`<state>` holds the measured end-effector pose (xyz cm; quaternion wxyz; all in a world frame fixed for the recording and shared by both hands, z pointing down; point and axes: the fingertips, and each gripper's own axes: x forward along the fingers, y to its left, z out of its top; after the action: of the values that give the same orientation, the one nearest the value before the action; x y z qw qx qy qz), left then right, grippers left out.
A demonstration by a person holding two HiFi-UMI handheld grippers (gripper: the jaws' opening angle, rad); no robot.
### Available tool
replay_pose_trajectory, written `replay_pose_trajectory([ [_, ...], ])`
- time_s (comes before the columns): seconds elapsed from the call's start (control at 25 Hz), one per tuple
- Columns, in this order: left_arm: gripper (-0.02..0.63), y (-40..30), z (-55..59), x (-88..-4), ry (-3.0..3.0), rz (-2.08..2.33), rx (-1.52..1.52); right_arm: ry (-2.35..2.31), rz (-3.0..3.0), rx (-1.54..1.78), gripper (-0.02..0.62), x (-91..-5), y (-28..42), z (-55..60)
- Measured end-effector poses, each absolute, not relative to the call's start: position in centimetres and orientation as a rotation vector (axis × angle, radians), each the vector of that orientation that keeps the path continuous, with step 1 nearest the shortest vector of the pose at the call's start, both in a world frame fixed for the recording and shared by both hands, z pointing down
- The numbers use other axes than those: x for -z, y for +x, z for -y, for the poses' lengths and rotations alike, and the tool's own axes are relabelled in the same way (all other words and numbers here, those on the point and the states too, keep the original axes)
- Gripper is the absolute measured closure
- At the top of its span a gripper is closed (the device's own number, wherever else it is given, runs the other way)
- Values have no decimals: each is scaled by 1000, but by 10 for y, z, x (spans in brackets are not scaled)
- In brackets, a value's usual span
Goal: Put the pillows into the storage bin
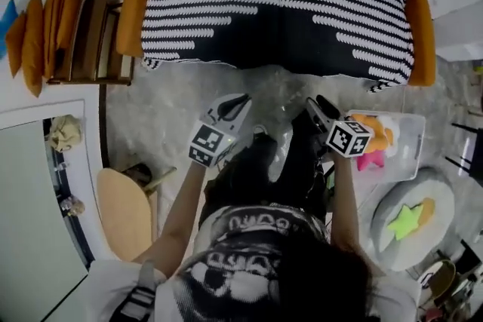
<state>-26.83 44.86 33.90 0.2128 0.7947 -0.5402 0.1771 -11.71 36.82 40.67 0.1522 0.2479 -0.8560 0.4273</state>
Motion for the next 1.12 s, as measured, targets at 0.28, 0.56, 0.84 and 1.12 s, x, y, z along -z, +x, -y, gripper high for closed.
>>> replay_pose_trajectory([
  [0.28,584,-315,-522,-316,2121,1625,-444,569,2598,-1062,470,-335,-191,-429],
  [0.56,584,-321,-555,-285,2157,1691,-383,486,2664,-861,558,-293,-218,-473],
  [0.84,584,-313,-568,-270,2199,1722,-318,473,2714,-721,595,-276,-222,-488],
  [1.12,584,-291,-569,-260,2259,1714,-324,495,2747,-658,595,-262,-209,-484],
])
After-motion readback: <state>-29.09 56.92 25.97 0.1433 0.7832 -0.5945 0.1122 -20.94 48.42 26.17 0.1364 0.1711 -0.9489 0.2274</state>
